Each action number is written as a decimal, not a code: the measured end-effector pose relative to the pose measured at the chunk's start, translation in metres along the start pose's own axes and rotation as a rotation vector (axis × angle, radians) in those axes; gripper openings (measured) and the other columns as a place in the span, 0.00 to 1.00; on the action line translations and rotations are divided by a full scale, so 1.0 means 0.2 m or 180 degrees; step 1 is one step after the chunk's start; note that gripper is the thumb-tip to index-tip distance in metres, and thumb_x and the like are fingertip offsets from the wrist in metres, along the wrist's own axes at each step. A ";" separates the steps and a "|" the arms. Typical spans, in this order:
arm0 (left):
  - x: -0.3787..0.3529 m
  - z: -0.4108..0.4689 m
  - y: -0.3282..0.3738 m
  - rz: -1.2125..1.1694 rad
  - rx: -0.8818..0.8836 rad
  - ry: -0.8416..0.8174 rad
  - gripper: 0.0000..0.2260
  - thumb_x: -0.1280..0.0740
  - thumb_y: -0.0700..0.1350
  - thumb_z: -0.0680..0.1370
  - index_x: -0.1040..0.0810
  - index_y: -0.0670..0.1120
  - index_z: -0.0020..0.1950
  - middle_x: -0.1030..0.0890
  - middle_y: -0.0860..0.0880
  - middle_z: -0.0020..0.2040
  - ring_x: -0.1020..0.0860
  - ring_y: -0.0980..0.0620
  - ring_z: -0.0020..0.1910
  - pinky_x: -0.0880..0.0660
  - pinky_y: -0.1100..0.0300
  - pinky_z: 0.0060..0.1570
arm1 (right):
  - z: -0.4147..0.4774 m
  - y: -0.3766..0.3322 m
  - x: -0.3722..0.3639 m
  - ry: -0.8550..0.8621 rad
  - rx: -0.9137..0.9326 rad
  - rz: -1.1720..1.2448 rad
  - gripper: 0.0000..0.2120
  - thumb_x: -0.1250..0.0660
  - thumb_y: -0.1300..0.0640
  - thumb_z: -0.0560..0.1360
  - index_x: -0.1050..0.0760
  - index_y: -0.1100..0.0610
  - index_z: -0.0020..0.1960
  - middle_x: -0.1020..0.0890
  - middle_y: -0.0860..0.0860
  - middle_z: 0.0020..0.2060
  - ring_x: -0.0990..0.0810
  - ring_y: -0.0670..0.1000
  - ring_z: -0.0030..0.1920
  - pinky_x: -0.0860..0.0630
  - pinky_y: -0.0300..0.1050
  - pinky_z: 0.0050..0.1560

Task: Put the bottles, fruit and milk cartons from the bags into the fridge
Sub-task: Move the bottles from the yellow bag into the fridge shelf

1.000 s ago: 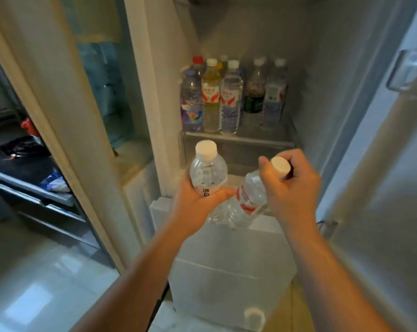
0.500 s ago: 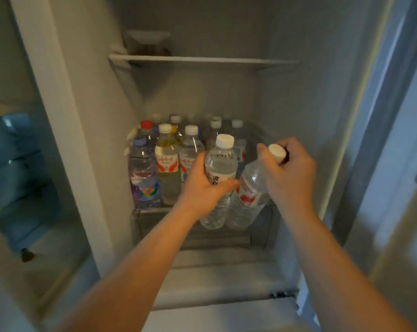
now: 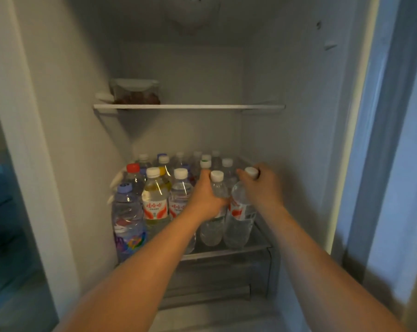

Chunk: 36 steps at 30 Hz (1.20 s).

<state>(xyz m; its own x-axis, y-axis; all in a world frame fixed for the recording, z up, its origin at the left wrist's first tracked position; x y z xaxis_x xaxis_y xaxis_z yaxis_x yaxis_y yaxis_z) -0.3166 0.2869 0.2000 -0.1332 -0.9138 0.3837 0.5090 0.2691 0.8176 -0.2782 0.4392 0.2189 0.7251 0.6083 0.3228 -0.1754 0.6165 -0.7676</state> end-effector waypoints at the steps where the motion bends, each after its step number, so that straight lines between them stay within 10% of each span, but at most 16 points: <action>1: 0.00 0.01 -0.03 0.0035 0.0047 -0.0010 0.31 0.21 0.39 0.69 0.34 0.47 0.66 0.25 0.59 0.53 0.23 0.51 0.58 0.28 0.61 0.52 | 0.02 0.00 -0.02 -0.0045 -0.0002 -0.0003 0.14 0.30 0.42 0.72 0.28 0.51 0.41 0.17 0.54 0.43 0.19 0.58 0.45 0.22 0.53 0.45; 10: -0.05 0.02 -0.09 0.1215 -0.0208 0.0070 0.47 0.28 0.35 0.74 0.56 0.56 0.81 0.44 0.48 0.78 0.38 0.46 0.76 0.34 0.47 0.73 | 0.14 0.06 -0.17 -0.0891 -0.0071 0.0253 0.13 0.33 0.41 0.75 0.19 0.50 0.44 0.15 0.49 0.42 0.16 0.49 0.44 0.19 0.51 0.49; 15: -0.05 -0.02 -0.07 0.2760 -0.0655 0.0657 0.42 0.25 0.40 0.74 0.48 0.43 0.80 0.39 0.40 0.77 0.37 0.40 0.75 0.31 0.48 0.71 | -0.01 0.20 -0.26 -0.1042 -0.0263 0.0777 0.25 0.39 0.27 0.70 0.23 0.41 0.59 0.16 0.43 0.52 0.17 0.46 0.52 0.21 0.54 0.58; 19: -0.01 -0.02 -0.08 0.3487 -0.0746 0.0821 0.42 0.24 0.46 0.73 0.44 0.39 0.79 0.38 0.38 0.78 0.44 0.39 0.79 0.45 0.49 0.77 | -0.16 0.31 -0.32 -0.0958 -0.0324 0.1153 0.29 0.34 0.33 0.72 0.32 0.42 0.69 0.21 0.40 0.62 0.22 0.43 0.62 0.26 0.47 0.63; 30: 0.01 -0.04 -0.15 0.3776 -0.0923 0.0850 0.49 0.21 0.48 0.69 0.46 0.38 0.81 0.40 0.39 0.79 0.37 0.41 0.77 0.43 0.47 0.76 | -0.37 0.55 -0.42 -0.1311 -0.0384 0.0313 0.27 0.32 0.53 0.78 0.35 0.51 0.75 0.27 0.43 0.65 0.28 0.44 0.64 0.31 0.44 0.66; 36: 0.01 -0.07 -0.17 0.3686 -0.1048 0.0791 0.48 0.21 0.46 0.70 0.46 0.37 0.80 0.45 0.37 0.81 0.42 0.39 0.79 0.45 0.46 0.78 | -0.39 0.60 -0.42 -0.1487 -0.0627 -0.0138 0.36 0.38 0.29 0.68 0.31 0.45 0.71 0.21 0.45 0.63 0.21 0.48 0.60 0.23 0.51 0.61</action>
<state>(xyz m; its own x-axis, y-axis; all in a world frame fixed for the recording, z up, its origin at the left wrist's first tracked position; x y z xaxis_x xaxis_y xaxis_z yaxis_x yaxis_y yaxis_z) -0.3228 0.2715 0.1672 0.6871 -0.2294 0.6894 0.4143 0.9032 -0.1123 -0.3078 0.4240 0.0563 0.3457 0.7706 0.5354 0.0101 0.5675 -0.8233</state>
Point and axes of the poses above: each hand's wrist, its own z-axis towards the middle knuckle, its own x-axis out of the back of the hand, y = z × x, the point moved 3 cm from there along z, towards the middle knuckle
